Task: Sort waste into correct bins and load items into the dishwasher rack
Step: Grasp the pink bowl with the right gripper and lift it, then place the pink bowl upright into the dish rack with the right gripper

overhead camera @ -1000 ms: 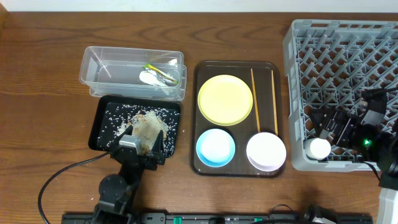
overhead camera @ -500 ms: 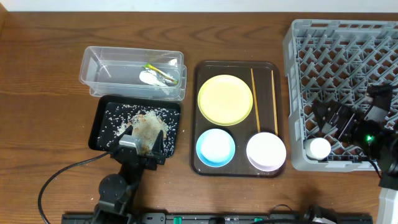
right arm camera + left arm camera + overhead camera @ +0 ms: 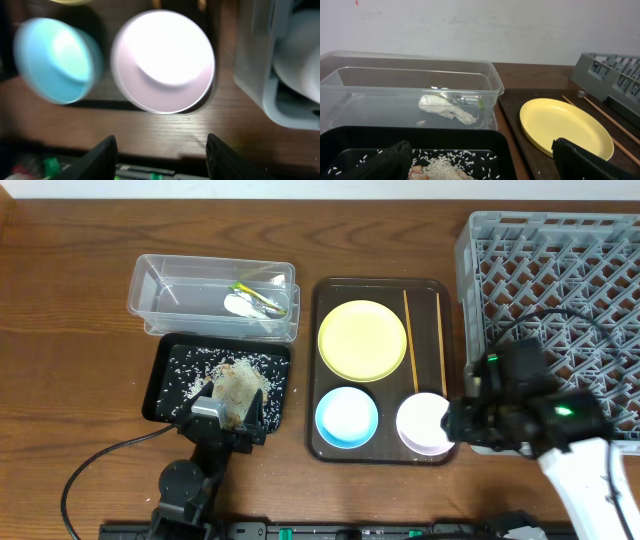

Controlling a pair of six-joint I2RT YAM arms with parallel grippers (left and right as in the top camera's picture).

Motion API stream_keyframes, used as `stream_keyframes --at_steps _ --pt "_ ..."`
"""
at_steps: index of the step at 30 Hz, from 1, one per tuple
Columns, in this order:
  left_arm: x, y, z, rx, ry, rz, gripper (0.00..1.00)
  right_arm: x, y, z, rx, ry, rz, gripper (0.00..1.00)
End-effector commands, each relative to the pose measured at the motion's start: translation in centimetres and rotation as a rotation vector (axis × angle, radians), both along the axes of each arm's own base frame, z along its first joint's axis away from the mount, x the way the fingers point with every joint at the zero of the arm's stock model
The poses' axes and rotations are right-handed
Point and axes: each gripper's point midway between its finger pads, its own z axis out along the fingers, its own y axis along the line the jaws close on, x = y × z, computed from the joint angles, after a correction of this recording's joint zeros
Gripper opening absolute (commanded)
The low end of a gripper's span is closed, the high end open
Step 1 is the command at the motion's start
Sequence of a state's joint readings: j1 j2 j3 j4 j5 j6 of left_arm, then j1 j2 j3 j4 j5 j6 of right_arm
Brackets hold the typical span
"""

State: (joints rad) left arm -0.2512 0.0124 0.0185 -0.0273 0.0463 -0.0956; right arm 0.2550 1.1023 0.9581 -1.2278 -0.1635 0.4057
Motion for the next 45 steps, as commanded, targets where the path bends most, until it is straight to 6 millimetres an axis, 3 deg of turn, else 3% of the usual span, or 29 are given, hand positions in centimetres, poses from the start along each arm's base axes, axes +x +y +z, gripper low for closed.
stream_keyframes --at_steps 1,4,8,11,15,18,22,25,31,34,39,43,45 --pt "0.0 0.2 -1.6 0.029 0.047 0.008 0.91 -0.2 -1.1 -2.9 -0.109 0.061 -0.107 0.53" --pt "0.0 0.2 -1.6 0.029 0.047 0.008 0.91 -0.5 -1.6 -5.2 -0.157 0.117 -0.154 0.47" --pt "0.0 0.2 -1.6 0.029 0.047 0.008 0.91 -0.6 -3.8 -7.5 -0.289 0.164 -0.287 0.5" --pt "0.0 0.2 -1.6 0.029 0.047 0.008 0.91 0.0 -3.2 -8.9 -0.271 0.183 -0.288 0.49" --pt "0.0 0.2 -1.6 0.029 0.047 0.008 0.91 0.1 -2.4 -10.5 -0.241 0.217 -0.286 0.41" --pt "0.0 0.2 -1.6 0.029 0.047 0.008 0.91 0.1 -2.2 -11.3 -0.234 0.229 -0.283 0.24" --pt "0.0 0.2 -1.6 0.029 0.047 0.008 0.91 0.8 -2.1 -10.7 -0.228 0.198 -0.279 0.03" --pt "0.0 0.2 -1.6 0.029 0.047 0.008 0.91 2.4 -2.0 -9.0 -0.223 0.123 -0.247 0.01" --pt "0.0 0.2 -1.6 0.029 0.047 0.008 0.91 4.9 -2.9 -3.3 -0.249 -0.077 -0.214 0.01" --pt "0.0 0.2 -1.6 0.029 0.047 0.008 0.91 5.9 -5.5 0.7 -0.367 -0.21 -0.266 0.01" --pt "0.0 0.2 -1.6 0.029 0.047 0.008 0.91 7.3 -11.6 8.8 -0.667 -0.504 -0.436 0.01" --pt "0.0 0.2 -1.6 0.029 0.047 0.008 0.91 6.5 -16.2 14.1 -0.983 -0.666 -0.599 0.01" --pt "0.0 0.2 -1.6 0.029 0.047 0.008 0.91 5.9 -17.7 15.7 -1.099 -0.692 -0.661 0.01"
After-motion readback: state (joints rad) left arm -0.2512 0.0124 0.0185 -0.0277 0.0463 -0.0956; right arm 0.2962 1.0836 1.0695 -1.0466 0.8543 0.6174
